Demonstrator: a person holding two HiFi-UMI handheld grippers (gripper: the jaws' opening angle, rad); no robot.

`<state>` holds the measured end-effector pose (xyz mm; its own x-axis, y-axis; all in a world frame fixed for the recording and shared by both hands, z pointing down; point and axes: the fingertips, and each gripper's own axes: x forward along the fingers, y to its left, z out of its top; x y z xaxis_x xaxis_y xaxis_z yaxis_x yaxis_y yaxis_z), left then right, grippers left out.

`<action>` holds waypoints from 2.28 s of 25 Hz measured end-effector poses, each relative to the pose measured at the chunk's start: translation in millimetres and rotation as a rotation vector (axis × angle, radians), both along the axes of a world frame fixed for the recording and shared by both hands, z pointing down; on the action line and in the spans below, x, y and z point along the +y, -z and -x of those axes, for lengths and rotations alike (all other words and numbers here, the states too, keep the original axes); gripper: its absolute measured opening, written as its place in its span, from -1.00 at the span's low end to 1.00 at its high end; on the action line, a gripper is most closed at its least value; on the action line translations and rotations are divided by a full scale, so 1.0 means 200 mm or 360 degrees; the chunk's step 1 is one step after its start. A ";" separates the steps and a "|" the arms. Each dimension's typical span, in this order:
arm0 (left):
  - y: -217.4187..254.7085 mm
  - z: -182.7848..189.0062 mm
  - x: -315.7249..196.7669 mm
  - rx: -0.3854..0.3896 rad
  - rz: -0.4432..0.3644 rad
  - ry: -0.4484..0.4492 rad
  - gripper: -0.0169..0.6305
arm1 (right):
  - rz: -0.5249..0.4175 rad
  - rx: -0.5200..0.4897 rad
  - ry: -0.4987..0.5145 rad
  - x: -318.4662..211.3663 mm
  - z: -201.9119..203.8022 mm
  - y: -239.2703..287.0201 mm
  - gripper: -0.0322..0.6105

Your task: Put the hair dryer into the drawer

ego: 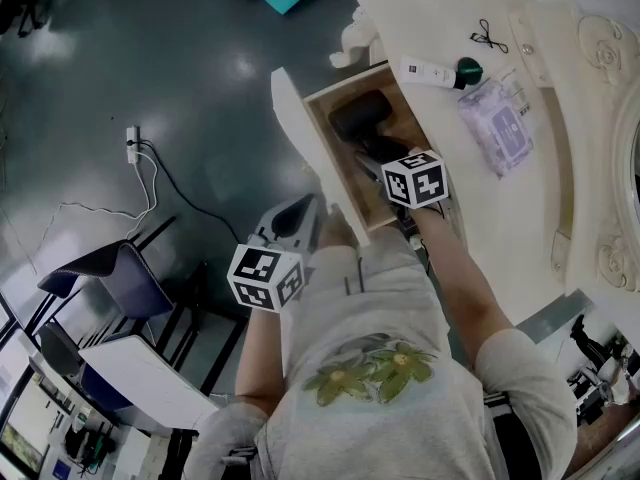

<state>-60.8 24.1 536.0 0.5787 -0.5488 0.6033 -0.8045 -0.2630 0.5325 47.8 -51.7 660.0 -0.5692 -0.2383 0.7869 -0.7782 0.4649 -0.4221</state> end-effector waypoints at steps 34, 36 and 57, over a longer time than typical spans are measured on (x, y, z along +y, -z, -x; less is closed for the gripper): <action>-0.04 0.03 0.01 0.0010 0.0034 0.0004 -0.92 | -0.0152 0.0167 0.0073 -0.02 0.04 -0.14 -0.11; -0.04 0.03 0.01 0.0010 0.0039 0.0007 -0.92 | -0.0154 0.0177 0.0083 -0.02 0.04 -0.15 -0.11; -0.04 0.06 0.02 0.0015 0.0043 0.0022 -0.92 | -0.0102 0.0303 0.0147 0.00 0.05 -0.21 -0.11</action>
<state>-72.5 27.7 544.8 0.5767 -0.5404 0.6126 -0.8030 -0.2371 0.5468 37.7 -50.9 701.4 -0.4333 -0.2453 0.8672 -0.7940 0.5591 -0.2386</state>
